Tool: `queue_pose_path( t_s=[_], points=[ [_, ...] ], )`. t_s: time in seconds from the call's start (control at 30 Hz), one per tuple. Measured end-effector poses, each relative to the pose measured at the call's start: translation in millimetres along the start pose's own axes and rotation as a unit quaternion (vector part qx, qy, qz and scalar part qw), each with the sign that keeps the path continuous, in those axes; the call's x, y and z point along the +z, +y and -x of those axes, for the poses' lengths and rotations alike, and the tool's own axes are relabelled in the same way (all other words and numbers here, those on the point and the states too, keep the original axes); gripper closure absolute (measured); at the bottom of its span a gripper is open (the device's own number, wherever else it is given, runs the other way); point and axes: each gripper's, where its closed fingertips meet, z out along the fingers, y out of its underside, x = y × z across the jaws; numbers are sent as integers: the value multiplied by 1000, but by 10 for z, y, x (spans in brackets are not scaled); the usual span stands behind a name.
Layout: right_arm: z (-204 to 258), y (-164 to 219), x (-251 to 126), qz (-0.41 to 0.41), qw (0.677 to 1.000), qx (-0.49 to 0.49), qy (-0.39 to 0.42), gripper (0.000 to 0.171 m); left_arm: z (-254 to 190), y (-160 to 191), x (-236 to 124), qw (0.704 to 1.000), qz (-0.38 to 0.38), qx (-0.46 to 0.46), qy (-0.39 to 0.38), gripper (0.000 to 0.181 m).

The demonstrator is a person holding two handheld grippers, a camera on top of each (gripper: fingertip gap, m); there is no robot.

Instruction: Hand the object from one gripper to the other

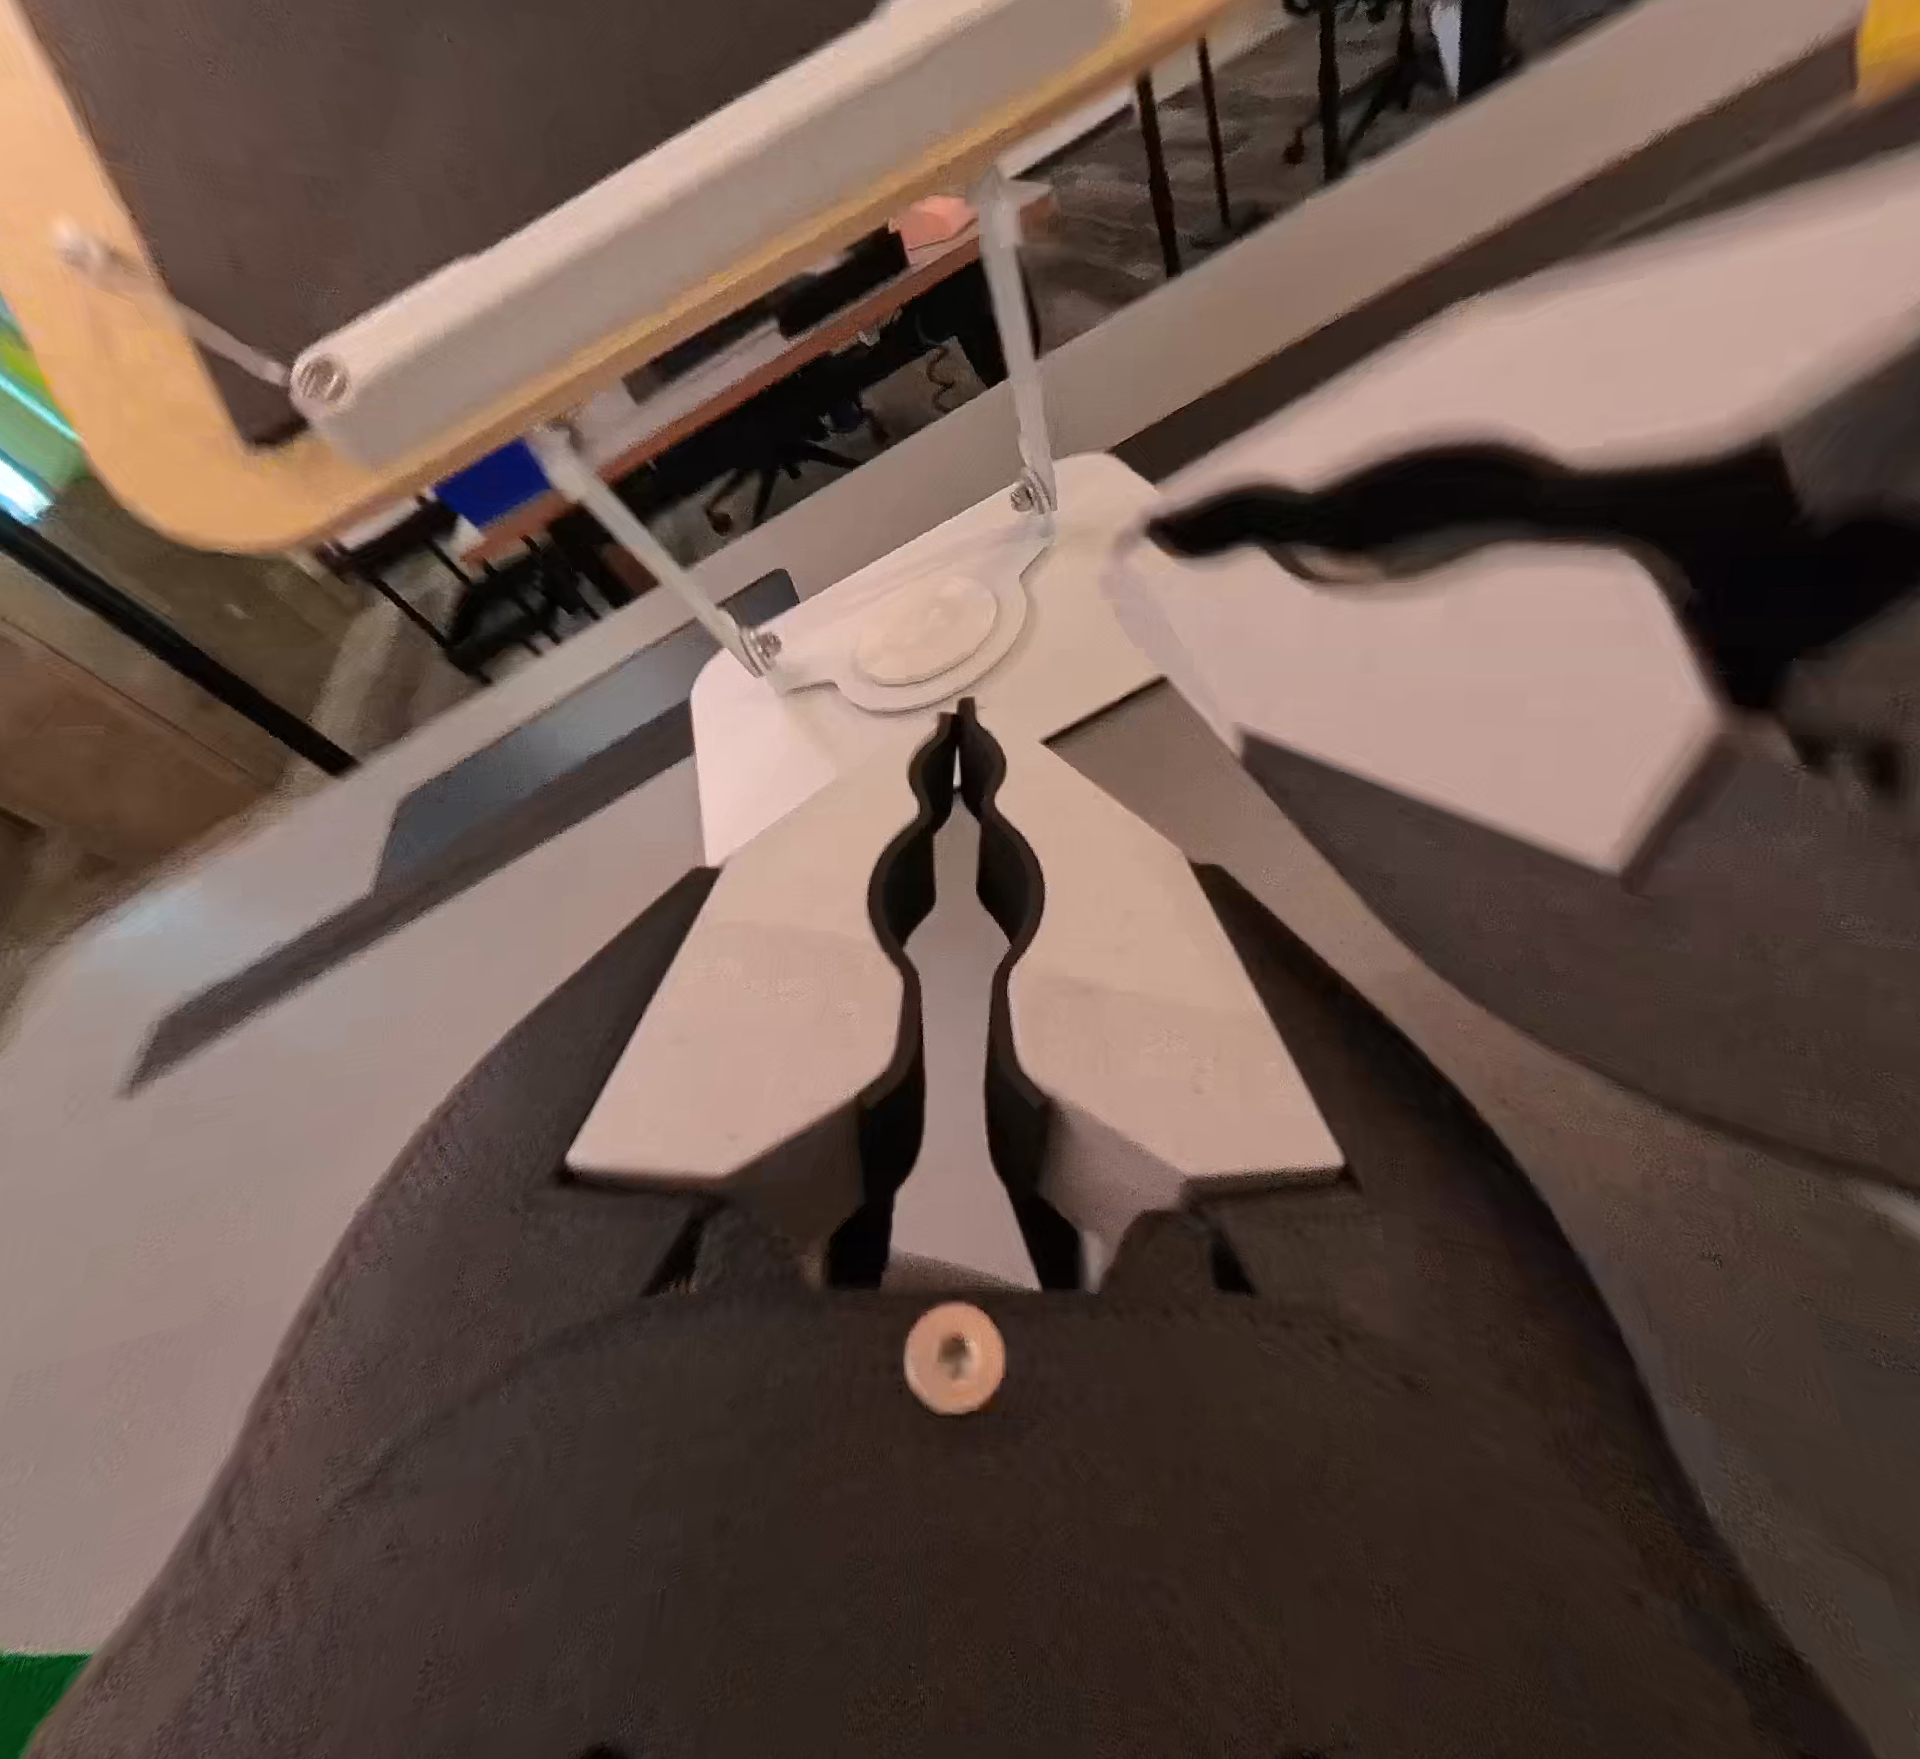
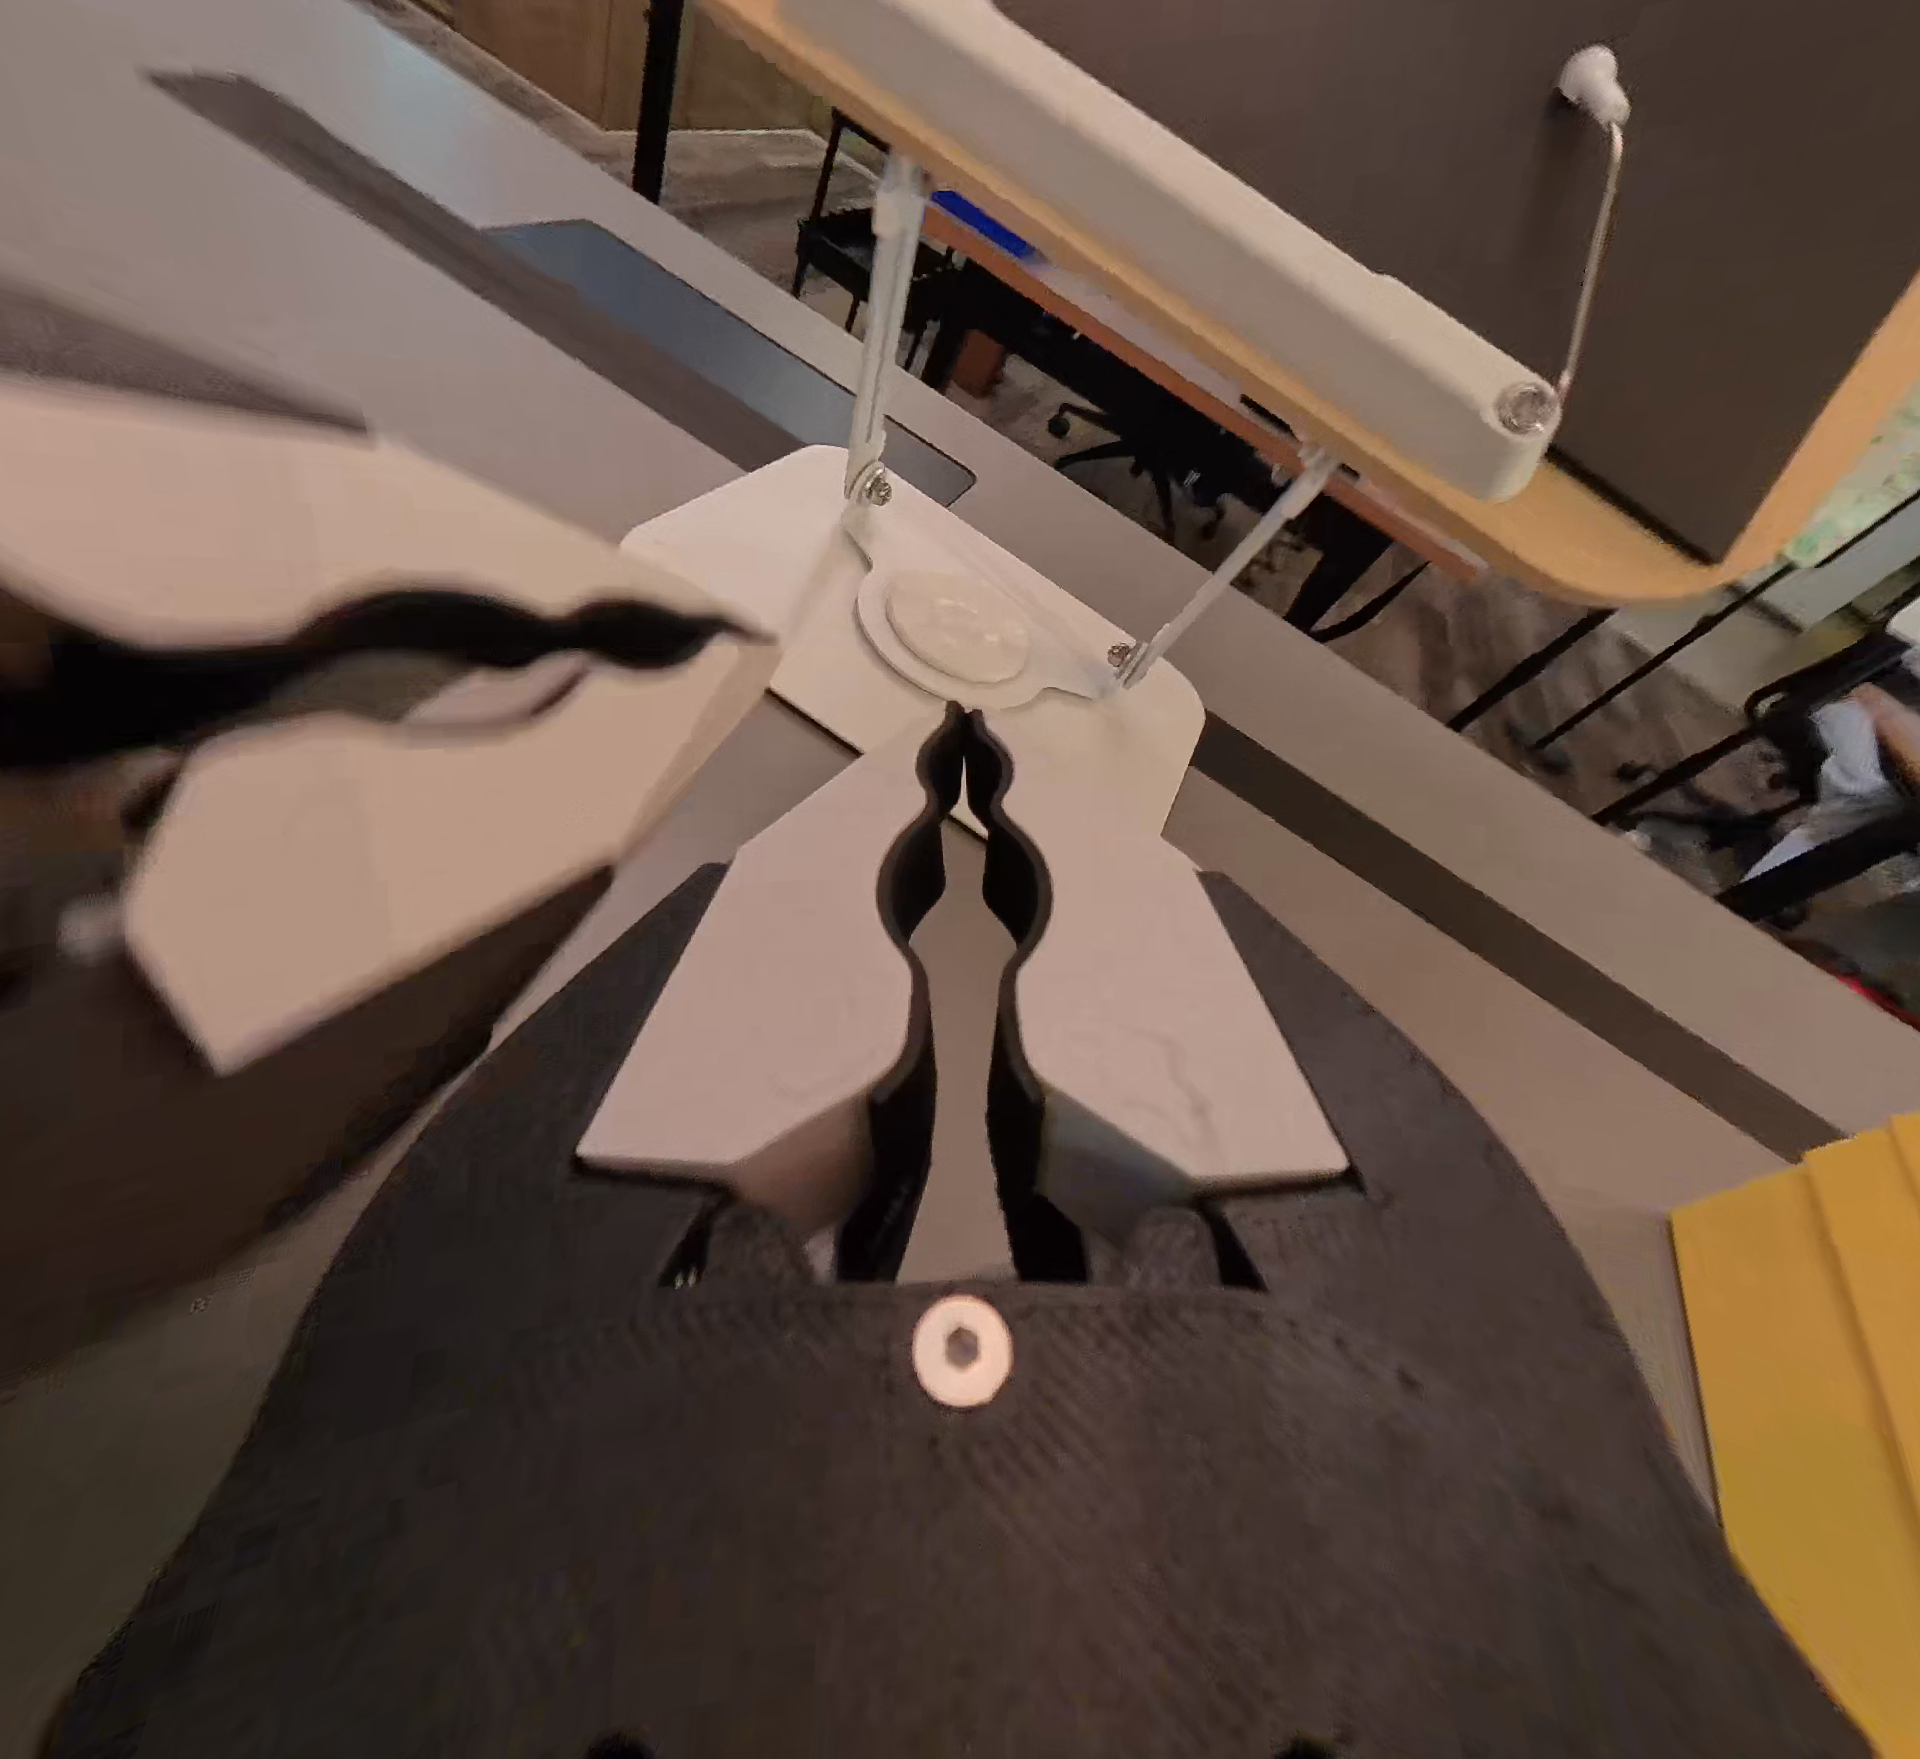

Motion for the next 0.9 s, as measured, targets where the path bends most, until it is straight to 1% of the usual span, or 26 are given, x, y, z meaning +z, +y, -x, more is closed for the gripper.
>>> queue_pose_path(
  t_s=[0.03,0.07,0.13,0.17,0.2,0.27,0.43,0.5,0.57,0.6,0.63,0.67,0.73,0.77,0.83,0.9],
  points=[
    [-56,-24,-16,-5,1000,2,7,171,-99,-1,-2,1000,-1,9,10,181],
    [-99,-24,-29,-6,1000,-3,16,171,-160,-10,0,1000,-3,-2,23,181],
    [-88,20,-31,0,1000,-8,19,171,-138,-29,20,998,-1,-42,37,181],
    [-48,25,-23,0,999,-35,24,171,-87,-29,23,997,9,-68,42,181],
    [27,14,-11,-1,998,-57,21,171,-35,-53,14,996,2,-75,38,181],
    [116,-12,10,-6,999,-44,2,171,0,-51,-13,996,1,-78,33,181],
    [8,-62,-43,-15,998,-55,14,171,-81,-102,-104,996,-16,-67,50,181],
    [29,-147,-122,-28,998,-61,10,171,-74,-92,-161,997,6,-51,61,181],
    [54,-273,-309,-41,998,-41,-14,171,-37,-142,-318,996,9,-40,85,161],
    [39,-339,-445,-49,998,-35,-23,140,-26,-174,-438,994,12,-24,104,143],
    [32,-373,-617,-50,997,-38,-40,136,7,-200,-597,993,13,-6,118,128],
    [11,-381,-816,-51,996,-40,-56,129,47,-204,-773,991,12,13,131,122],
    [-84,-297,-1264,-54,995,-33,-80,105,120,-121,-1153,985,12,23,169,106],
    [-160,-163,-1485,-42,995,-33,-87,100,176,-31,-1329,982,17,21,185,105],
    [-417,197,-1883,-15,996,-43,-74,80,260,220,-1615,976,31,25,213,99],
    [-659,662,-2210,30,996,-40,-77,81,293,581,-1756,970,73,33,230,96]
  ],
)
